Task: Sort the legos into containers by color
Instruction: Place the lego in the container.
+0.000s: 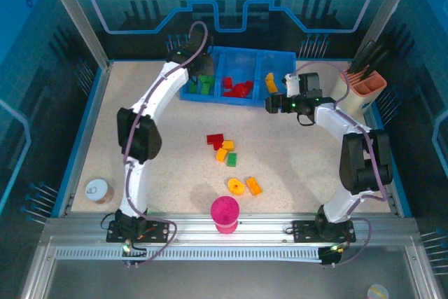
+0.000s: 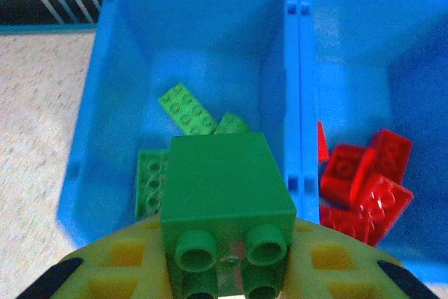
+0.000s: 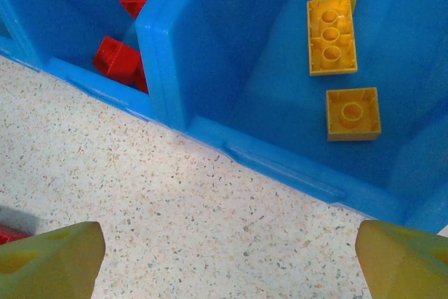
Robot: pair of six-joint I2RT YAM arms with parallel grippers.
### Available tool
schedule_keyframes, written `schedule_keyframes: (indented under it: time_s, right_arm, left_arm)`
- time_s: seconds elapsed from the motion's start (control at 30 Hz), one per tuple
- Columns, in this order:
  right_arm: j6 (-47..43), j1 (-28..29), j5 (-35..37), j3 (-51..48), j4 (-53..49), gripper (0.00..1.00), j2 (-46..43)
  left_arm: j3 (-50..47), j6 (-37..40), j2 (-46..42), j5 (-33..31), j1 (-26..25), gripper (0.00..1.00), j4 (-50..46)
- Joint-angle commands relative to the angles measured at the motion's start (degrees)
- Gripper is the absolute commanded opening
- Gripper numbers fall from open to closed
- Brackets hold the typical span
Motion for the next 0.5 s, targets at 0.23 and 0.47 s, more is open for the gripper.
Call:
schedule_keyframes:
  time_s: [0.23, 0.47]
  right_arm:
    - [0.85, -1.43, -1.61, -1.06, 1.78, 0.94, -0.38]
    - [1.04, -1.57, -2.25, -1.59, 2.43, 0.94, -0.62]
  left_arm:
    - [13.29, -1.14, 15.1, -0.57, 2.65, 0.2, 5.65]
    - [13.18, -3.72, 17.78, 0.75, 3.09, 0.22, 6.27]
